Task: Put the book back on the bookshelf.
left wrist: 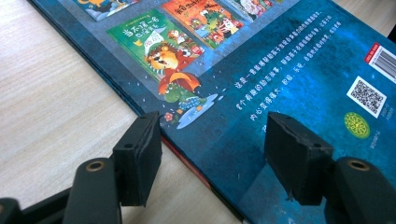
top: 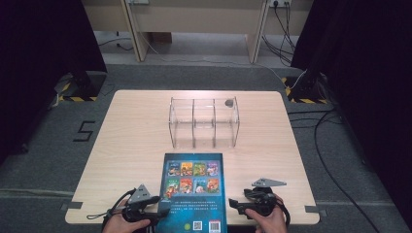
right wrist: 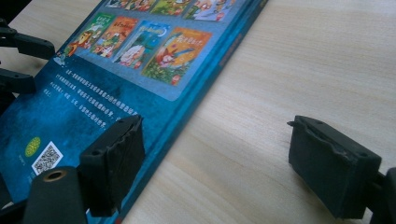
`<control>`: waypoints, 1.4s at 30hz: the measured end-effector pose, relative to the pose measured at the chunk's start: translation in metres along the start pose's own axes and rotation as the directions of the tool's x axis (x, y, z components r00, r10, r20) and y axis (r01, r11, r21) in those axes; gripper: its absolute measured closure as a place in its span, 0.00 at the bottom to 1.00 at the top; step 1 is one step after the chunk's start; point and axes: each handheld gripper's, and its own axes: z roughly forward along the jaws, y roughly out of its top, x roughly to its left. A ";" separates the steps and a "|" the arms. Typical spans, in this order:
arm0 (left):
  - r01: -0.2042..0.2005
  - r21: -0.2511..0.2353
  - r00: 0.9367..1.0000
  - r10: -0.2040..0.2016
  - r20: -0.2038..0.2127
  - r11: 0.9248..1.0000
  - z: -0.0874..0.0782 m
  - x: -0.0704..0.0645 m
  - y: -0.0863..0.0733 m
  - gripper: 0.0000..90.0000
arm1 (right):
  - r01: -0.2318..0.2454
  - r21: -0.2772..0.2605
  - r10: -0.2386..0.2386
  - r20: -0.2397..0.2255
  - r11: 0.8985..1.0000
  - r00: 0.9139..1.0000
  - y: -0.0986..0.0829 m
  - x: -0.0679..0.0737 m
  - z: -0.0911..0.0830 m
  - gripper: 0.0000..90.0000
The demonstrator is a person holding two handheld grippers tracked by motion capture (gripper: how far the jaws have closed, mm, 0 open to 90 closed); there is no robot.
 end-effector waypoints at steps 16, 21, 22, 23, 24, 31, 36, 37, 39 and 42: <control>-0.064 -0.006 0.998 0.064 0.025 0.998 0.022 -0.023 0.012 0.40 | -0.009 -0.006 0.009 0.006 1.000 1.000 0.011 -0.003 0.011 0.24; -0.067 -0.012 0.997 0.067 0.029 0.998 0.024 -0.025 0.013 0.41 | -0.022 -0.018 0.022 -0.005 1.000 1.000 0.014 -0.002 0.016 0.25; -0.068 -0.011 0.997 0.068 0.030 0.998 0.025 -0.025 0.014 0.41 | -0.037 -0.027 0.037 -0.019 0.999 0.999 0.014 0.000 0.019 0.26; -0.068 -0.011 0.997 0.068 0.030 0.998 0.025 -0.025 0.014 0.41 | -0.037 -0.027 0.037 -0.019 0.999 0.999 0.014 0.000 0.019 0.26; -0.067 -0.011 0.997 0.067 0.029 0.998 0.025 -0.025 0.014 0.41 | -0.051 -0.034 0.050 -0.017 0.998 0.999 0.015 0.002 0.021 0.24; -0.067 -0.012 0.997 0.067 0.027 0.998 0.025 -0.025 0.014 0.43 | -0.225 -0.087 0.218 -0.080 0.970 0.973 0.013 -0.004 0.020 0.23; -0.052 -0.023 0.998 0.053 0.020 0.998 0.026 -0.025 0.014 0.46 | -0.304 -0.106 0.294 -0.100 0.947 0.951 0.009 -0.004 0.018 0.23; -0.049 -0.026 0.999 0.049 0.017 0.998 0.026 -0.025 0.014 0.46 | -0.304 -0.106 0.294 -0.100 0.947 0.951 0.009 -0.004 0.018 0.23; -0.047 -0.024 0.999 0.047 0.012 0.999 0.026 -0.026 0.014 0.47 | -0.374 -0.126 0.358 -0.135 0.919 0.924 0.006 -0.007 0.017 0.23; -0.021 -0.034 1.000 0.022 0.015 0.999 0.026 -0.026 0.014 0.47 | -0.441 -0.120 0.418 -0.177 0.890 0.891 0.003 -0.008 0.016 0.23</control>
